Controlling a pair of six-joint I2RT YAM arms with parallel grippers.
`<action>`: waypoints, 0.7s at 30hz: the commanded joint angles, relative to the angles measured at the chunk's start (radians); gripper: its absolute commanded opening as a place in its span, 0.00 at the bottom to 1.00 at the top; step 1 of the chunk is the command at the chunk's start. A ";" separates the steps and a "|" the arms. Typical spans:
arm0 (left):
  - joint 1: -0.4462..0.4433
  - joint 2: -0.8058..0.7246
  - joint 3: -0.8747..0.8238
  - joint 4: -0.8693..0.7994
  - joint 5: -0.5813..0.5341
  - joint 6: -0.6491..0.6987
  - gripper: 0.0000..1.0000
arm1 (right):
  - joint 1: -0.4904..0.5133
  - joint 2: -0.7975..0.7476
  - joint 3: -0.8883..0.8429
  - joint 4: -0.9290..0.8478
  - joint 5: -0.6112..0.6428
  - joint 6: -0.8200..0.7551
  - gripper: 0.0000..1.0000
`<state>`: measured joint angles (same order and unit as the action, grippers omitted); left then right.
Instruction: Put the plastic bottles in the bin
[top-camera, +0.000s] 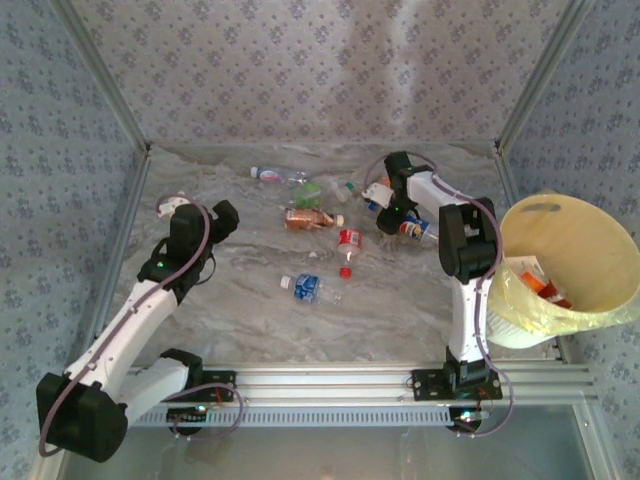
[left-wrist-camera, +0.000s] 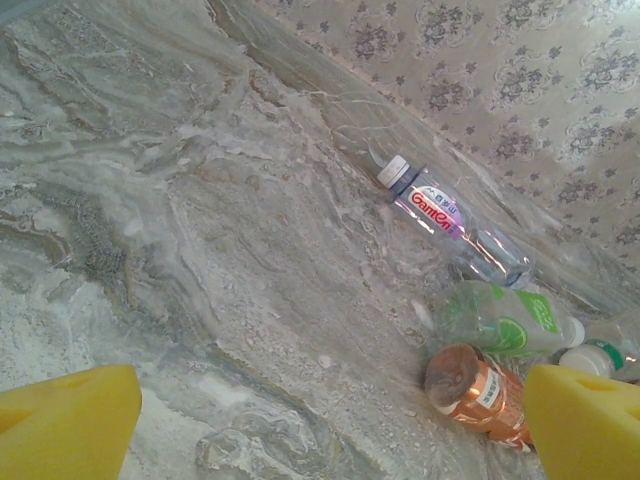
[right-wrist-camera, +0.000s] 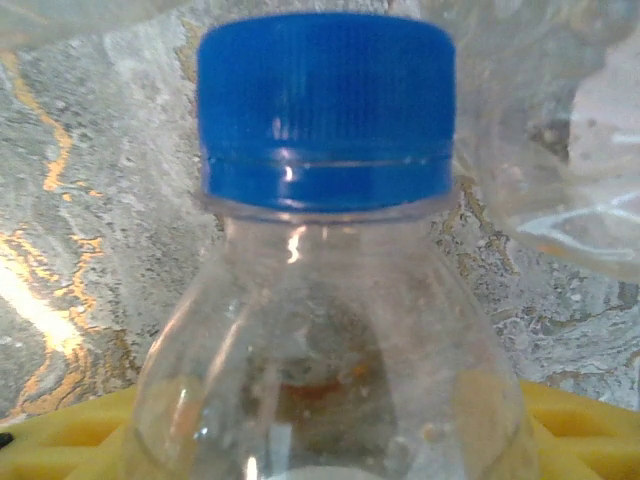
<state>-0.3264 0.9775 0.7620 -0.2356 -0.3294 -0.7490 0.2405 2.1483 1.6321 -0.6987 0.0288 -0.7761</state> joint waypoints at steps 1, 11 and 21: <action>0.011 -0.007 0.001 0.014 0.001 0.014 0.98 | 0.007 -0.050 -0.019 -0.015 0.019 0.010 0.61; 0.012 -0.033 -0.036 0.056 0.023 0.000 0.98 | 0.041 -0.344 -0.124 0.073 0.027 0.220 0.52; 0.013 0.047 -0.027 0.126 0.187 -0.004 0.98 | 0.042 -0.850 -0.301 0.357 -0.146 0.522 0.50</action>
<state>-0.3202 0.9970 0.7296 -0.1555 -0.2211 -0.7528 0.2867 1.3933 1.3777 -0.4557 -0.0475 -0.3965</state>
